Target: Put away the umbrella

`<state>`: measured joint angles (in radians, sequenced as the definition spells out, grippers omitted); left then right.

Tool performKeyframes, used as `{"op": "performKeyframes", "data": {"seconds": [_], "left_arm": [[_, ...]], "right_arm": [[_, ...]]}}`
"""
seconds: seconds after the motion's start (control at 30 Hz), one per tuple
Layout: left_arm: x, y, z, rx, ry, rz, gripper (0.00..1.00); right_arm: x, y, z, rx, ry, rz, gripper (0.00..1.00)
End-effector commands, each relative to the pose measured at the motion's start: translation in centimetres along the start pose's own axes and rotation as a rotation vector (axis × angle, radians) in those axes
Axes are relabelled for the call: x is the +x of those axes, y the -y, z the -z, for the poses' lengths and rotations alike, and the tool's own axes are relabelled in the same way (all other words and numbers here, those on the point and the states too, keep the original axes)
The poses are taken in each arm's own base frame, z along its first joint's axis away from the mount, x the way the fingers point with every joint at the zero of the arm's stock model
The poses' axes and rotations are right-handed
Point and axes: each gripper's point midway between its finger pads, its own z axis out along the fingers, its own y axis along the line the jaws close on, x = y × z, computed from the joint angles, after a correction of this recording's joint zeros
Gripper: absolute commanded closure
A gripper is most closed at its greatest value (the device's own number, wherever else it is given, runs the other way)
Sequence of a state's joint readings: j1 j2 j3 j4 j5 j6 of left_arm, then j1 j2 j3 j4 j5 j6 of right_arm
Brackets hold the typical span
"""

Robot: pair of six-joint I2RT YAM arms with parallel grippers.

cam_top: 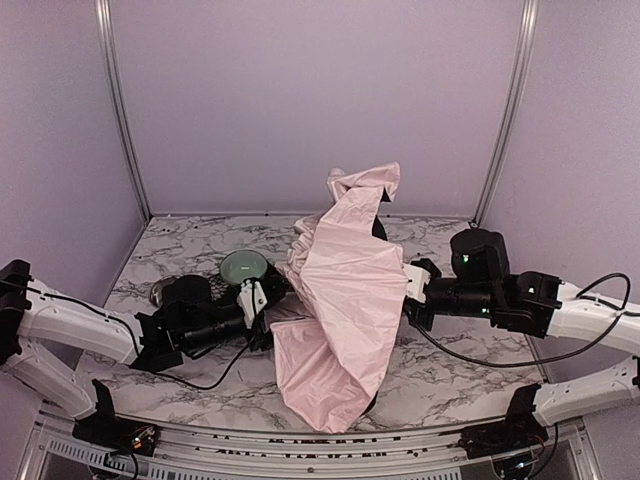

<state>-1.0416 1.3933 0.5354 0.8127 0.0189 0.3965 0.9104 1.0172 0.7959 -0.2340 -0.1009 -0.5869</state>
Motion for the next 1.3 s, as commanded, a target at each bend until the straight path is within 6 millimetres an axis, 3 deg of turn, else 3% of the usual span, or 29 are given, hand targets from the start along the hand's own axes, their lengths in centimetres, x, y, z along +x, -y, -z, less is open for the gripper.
{"op": "performKeyframes", "data": {"seconds": [0.0, 0.07, 0.17, 0.4, 0.63, 0.77, 0.83, 0.93, 1.03, 1.17, 1.27], "left_arm": [[-2.6, -5.5, 0.7, -0.214, 0.106, 0.091, 0.24], [-3.0, -6.7, 1.9, -0.253, 0.126, 0.146, 0.2], [-4.0, -6.3, 3.9, -0.218, 0.17, 0.216, 0.18], [-5.9, 0.1, 5.9, 0.191, 0.184, 0.419, 0.21], [-0.4, -0.8, 3.6, 0.056, 0.023, 0.47, 0.15], [0.3, 0.7, 0.9, 0.147, -0.006, 0.526, 0.13], [0.4, 1.8, -0.3, 0.21, 0.005, 0.555, 0.22], [0.4, 1.9, -1.2, 0.219, 0.054, 0.545, 0.51], [1.7, 1.3, -1.9, 0.162, 0.069, 0.497, 0.76], [2.1, 0.7, -2.5, 0.116, 0.151, 0.412, 0.92], [1.8, -1.0, -3.1, 0.022, 0.23, 0.34, 1.0]], "right_arm": [[0.4, 7.7, 1.1, 0.399, -0.108, 0.036, 1.0], [1.2, 8.7, 1.2, 0.462, -0.158, 0.042, 1.0], [1.3, 9.5, 1.2, 0.505, -0.171, 0.048, 1.0], [1.8, 9.8, 0.7, 0.523, -0.201, 0.07, 1.0], [0.5, 9.6, 1.0, 0.497, -0.146, 0.054, 1.0], [-0.1, 9.4, 1.0, 0.48, -0.117, 0.055, 1.0], [-0.4, 8.8, 0.6, 0.441, -0.097, 0.056, 1.0], [-1.7, 7.2, 0.1, 0.343, -0.014, 0.037, 1.0], [-3.6, 5.5, 0.7, 0.249, 0.087, 0.033, 1.0], [-5.4, 2.7, 1.7, 0.113, 0.21, 0.044, 1.0], [-4.8, 1.2, 1.7, 0.063, 0.181, 0.051, 1.0]]}}
